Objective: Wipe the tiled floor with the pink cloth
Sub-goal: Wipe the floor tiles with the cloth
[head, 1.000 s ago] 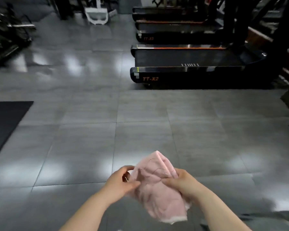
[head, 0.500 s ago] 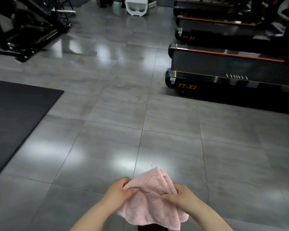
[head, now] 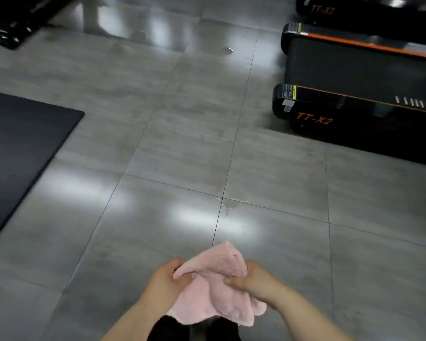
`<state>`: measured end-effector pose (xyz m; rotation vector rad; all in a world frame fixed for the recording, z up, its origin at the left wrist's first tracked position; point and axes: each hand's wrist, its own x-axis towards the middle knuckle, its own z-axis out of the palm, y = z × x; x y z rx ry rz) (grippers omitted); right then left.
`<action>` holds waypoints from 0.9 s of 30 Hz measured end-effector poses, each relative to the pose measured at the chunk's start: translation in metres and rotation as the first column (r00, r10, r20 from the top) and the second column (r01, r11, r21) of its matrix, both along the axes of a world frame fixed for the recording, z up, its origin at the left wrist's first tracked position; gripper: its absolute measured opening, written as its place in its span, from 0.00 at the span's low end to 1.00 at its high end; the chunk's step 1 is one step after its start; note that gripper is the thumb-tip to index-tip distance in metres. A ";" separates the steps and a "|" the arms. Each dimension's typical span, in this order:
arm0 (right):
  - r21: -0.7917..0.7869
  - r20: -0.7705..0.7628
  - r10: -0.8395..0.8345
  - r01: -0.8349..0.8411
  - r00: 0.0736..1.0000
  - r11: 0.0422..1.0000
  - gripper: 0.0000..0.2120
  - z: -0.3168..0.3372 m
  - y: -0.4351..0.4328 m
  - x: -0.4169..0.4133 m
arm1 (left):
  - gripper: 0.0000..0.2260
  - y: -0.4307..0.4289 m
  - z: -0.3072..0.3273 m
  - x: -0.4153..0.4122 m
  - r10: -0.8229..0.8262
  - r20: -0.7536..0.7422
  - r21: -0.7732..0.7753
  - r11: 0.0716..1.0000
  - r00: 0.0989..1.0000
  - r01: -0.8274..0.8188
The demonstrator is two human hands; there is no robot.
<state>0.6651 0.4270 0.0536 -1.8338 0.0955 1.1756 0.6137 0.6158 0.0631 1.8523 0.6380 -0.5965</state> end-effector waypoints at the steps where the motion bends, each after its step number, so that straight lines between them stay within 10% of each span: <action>1: -0.005 -0.003 0.008 -0.008 1.000 1.000 0.10 -0.008 0.006 0.012 | 0.12 0.007 -0.010 0.011 -0.006 0.000 -0.002 1.000 1.000 0.006; 8: -0.322 0.177 -0.112 0.165 0.978 0.932 0.09 -0.114 -0.004 0.120 | 0.02 0.041 -0.154 0.113 -0.133 -0.028 0.049 0.990 0.991 0.134; 14: -0.367 0.735 -0.081 0.496 0.673 0.787 0.21 -0.297 -0.045 0.146 | 0.29 0.044 -0.341 0.160 -0.270 -0.015 0.352 0.900 0.963 0.258; 17: -0.473 0.710 0.215 0.228 0.671 0.851 0.15 -0.417 -0.055 0.113 | 0.30 0.022 -0.431 0.170 -0.299 -0.020 0.407 0.870 0.954 0.280; 20: -0.689 0.452 0.570 -0.137 0.686 0.712 0.26 -0.538 -0.072 0.063 | 0.24 0.004 -0.505 0.176 -0.348 -0.108 0.491 0.796 0.931 0.354; 27: -0.698 0.541 0.351 0.176 0.764 0.694 0.40 -0.595 -0.055 0.084 | 0.27 0.028 -0.566 0.187 -0.372 -0.359 0.528 0.675 0.856 0.515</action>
